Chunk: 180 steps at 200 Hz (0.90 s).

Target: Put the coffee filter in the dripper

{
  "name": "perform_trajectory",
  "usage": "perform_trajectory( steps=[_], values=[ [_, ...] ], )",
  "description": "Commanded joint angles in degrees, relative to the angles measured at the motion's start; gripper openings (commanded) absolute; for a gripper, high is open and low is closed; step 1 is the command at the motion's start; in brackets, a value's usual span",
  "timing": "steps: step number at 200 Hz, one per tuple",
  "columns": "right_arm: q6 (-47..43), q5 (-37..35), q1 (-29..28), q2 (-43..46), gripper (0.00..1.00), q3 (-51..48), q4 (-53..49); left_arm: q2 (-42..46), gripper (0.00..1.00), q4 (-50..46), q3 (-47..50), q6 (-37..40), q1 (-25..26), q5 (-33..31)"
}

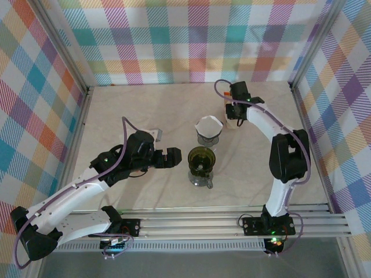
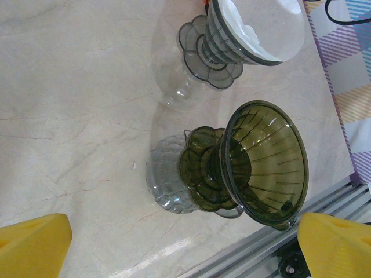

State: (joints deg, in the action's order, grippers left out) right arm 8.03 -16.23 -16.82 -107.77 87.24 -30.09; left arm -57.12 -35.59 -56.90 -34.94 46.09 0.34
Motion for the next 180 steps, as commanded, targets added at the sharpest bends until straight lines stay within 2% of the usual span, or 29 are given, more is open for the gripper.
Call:
perform_trajectory(
  steps=[1,141,162,180],
  values=[
    [-2.3,-1.4,0.3,-1.9,0.33,2.9,-1.0,0.6,1.00,0.6,-0.3,-0.3,0.2,-0.8],
    [-3.7,-5.8,0.3,-9.2,0.28,5.5,3.5,0.0,1.00,0.7,-0.1,-1.0,0.3,-0.8],
    [-3.6,-5.7,0.3,-10.0,0.24,5.7,3.9,-0.3,1.00,0.7,-0.1,-1.0,0.3,-0.7],
    [-3.6,-5.8,0.3,-10.2,0.15,5.6,4.2,-0.5,1.00,0.7,0.0,-1.1,0.3,-0.7]
  ],
)
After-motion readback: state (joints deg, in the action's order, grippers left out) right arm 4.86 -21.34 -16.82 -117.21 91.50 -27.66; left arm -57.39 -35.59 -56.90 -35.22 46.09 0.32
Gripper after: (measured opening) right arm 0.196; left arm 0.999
